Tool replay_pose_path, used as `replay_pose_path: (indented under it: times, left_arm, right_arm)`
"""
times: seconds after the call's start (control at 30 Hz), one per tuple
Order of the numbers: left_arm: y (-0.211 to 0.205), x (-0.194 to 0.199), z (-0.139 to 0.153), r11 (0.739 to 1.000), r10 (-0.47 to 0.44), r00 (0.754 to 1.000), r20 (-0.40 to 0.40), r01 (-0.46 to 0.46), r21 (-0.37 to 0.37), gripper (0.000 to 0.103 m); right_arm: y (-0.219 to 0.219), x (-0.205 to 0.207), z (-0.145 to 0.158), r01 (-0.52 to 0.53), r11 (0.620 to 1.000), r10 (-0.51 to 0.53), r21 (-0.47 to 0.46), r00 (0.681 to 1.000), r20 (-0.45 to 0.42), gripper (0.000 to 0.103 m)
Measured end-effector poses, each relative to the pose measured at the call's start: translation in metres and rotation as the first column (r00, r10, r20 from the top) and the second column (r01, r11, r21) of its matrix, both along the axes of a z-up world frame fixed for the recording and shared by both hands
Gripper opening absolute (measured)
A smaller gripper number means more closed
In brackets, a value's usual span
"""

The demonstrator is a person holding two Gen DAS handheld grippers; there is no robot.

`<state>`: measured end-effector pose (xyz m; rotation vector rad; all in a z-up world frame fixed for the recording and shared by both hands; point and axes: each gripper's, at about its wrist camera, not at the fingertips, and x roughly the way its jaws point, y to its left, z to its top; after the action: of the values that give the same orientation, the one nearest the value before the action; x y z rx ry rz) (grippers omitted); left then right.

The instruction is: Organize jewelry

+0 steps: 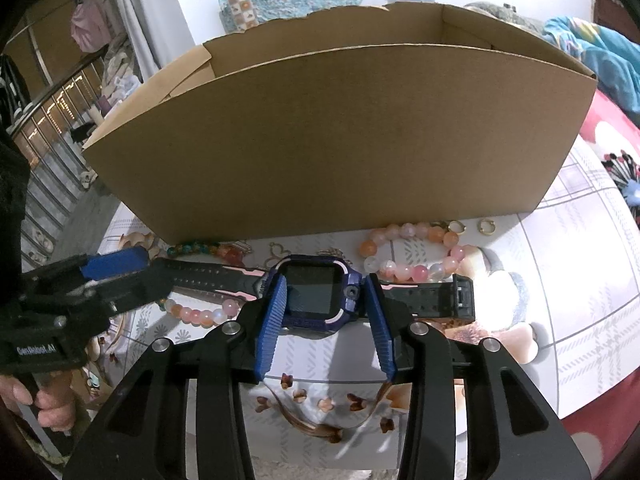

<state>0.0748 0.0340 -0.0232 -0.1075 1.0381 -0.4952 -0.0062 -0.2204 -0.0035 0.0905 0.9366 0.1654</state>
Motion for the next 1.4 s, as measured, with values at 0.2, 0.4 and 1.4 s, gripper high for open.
replay_pose_path:
  times: [0.2, 0.4, 1.4]
  left_arm:
    - [0.003, 0.004, -0.007, 0.995, -0.024, 0.997, -0.071, 0.017, -0.101, 0.069]
    - [0.003, 0.007, -0.007, 0.988, -0.032, 0.996, -0.083, 0.019, -0.154, 0.069]
    - [-0.012, 0.004, -0.005, 0.994, -0.025, 0.999, -0.030, 0.029, 0.109, 0.070]
  right_arm:
    - [0.001, 0.000, 0.000, 0.001, 1.000, -0.001, -0.002, 1.000, 0.002, 0.039]
    - [0.002, 0.000, 0.000, 0.000, 1.000, 0.000, -0.004, 1.000, 0.004, 0.040]
    - [0.005, 0.001, -0.001, -0.004, 1.000, 0.004, -0.005, 1.000, 0.010, 0.043]
